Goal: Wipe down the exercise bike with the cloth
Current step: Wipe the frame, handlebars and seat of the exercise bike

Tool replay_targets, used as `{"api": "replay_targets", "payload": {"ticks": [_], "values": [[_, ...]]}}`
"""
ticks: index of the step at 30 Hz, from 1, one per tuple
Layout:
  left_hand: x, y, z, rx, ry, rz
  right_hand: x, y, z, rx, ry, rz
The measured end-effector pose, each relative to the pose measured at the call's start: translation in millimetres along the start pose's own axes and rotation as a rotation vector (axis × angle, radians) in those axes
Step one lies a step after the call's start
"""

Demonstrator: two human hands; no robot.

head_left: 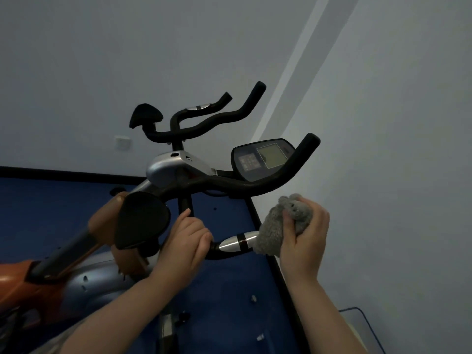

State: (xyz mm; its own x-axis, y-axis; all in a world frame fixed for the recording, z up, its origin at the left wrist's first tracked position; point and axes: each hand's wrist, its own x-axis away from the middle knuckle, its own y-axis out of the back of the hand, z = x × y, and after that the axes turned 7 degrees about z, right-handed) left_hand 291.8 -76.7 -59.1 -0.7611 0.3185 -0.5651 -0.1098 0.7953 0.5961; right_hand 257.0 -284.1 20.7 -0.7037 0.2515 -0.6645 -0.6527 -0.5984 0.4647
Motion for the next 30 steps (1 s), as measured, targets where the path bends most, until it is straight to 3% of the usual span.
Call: {"api": "replay_targets", "payload": {"ticks": [5,8,12,15,17,19,22,26,30], "values": [[1.9,-2.4,-4.2,-0.012,0.011,-0.011,-18.1,23.1,-3.6,0.329,0.328,0.263],[2.8,-3.3,-8.1,-0.017,0.033,-0.014,-19.7,24.6,4.2,0.516,0.492,0.302],[7.4,-15.1,-28.1,0.207,0.293,-0.158,-14.9,7.4,28.0,0.824,0.505,0.419],[11.0,-23.2,-45.5,0.357,0.485,-0.228,-12.3,-2.8,41.0,0.862,0.545,0.679],[13.1,-19.2,-47.8,0.352,0.518,-0.175,-21.2,6.4,44.3,0.810,0.685,0.817],[15.0,-7.3,-45.3,0.245,0.502,-0.076,-32.7,21.7,44.7,0.712,0.655,0.933],[17.2,9.0,-44.3,0.043,0.431,0.035,-34.4,21.1,41.9,0.953,0.829,1.030],[15.1,30.6,-54.4,-0.049,0.318,0.051,-19.1,-31.8,58.0,0.768,0.487,1.043],[11.5,62.4,-51.7,-0.189,0.266,-0.070,-11.8,-46.3,57.7,0.575,0.402,1.094]]}}
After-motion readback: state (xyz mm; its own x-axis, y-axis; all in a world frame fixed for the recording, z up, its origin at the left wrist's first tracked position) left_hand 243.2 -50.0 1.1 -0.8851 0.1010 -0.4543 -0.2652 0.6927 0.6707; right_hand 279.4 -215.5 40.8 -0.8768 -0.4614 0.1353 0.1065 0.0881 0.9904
